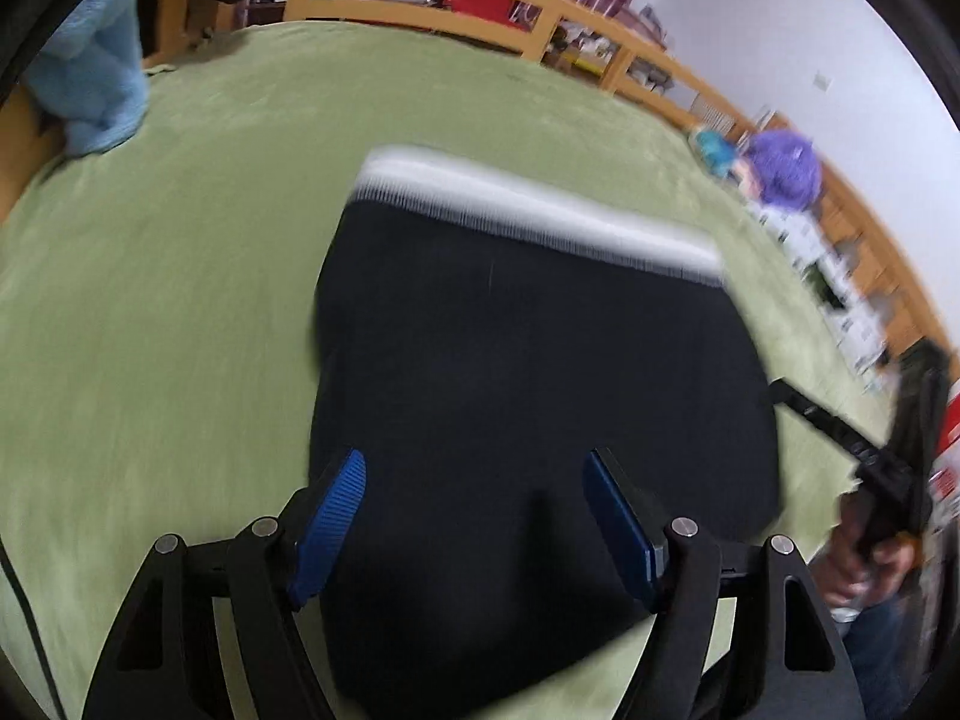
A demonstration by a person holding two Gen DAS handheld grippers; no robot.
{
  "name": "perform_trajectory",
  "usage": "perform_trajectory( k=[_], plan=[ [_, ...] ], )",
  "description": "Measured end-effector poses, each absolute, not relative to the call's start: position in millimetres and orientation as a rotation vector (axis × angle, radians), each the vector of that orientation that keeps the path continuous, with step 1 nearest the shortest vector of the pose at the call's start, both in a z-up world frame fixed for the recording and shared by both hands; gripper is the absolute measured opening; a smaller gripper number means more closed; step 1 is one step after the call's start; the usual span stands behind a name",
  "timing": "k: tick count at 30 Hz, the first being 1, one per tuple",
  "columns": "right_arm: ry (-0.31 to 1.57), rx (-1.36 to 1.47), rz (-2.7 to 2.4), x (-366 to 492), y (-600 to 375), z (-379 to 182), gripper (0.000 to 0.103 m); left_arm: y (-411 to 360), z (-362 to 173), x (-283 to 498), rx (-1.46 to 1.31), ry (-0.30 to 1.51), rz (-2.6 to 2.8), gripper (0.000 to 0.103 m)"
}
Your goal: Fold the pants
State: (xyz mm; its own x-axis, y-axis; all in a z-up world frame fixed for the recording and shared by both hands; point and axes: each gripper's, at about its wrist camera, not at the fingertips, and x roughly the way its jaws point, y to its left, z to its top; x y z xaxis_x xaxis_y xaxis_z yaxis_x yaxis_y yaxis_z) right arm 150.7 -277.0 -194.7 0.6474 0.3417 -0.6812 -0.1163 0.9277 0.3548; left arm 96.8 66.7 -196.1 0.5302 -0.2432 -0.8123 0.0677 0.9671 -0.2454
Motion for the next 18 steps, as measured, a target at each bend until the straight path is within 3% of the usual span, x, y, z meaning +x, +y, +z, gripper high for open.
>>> perform_trajectory(
  k=[3, 6, 9, 13, 18],
  plan=[
    [0.865, 0.257, 0.223, 117, -279, -217, 0.03, 68, -216, 63, -0.065, 0.96, -0.028, 0.08],
    [0.932, 0.266, 0.178, 105, -285, -235, 0.04, 92, -226, 55, -0.245, 1.029, -0.041, 0.08],
    [0.892, 0.254, 0.158, 87, -284, -219, 0.035, 92, -202, 46, -0.242, 0.999, -0.016, 0.077],
    [0.803, 0.225, 0.159, 62, -278, -178, 0.036, 69, -159, 36, -0.168, 0.925, -0.048, 0.077],
    [0.712, 0.187, 0.163, 49, -269, -123, 0.058, 25, -104, 29, -0.094, 0.828, -0.086, 0.078]
  ],
)
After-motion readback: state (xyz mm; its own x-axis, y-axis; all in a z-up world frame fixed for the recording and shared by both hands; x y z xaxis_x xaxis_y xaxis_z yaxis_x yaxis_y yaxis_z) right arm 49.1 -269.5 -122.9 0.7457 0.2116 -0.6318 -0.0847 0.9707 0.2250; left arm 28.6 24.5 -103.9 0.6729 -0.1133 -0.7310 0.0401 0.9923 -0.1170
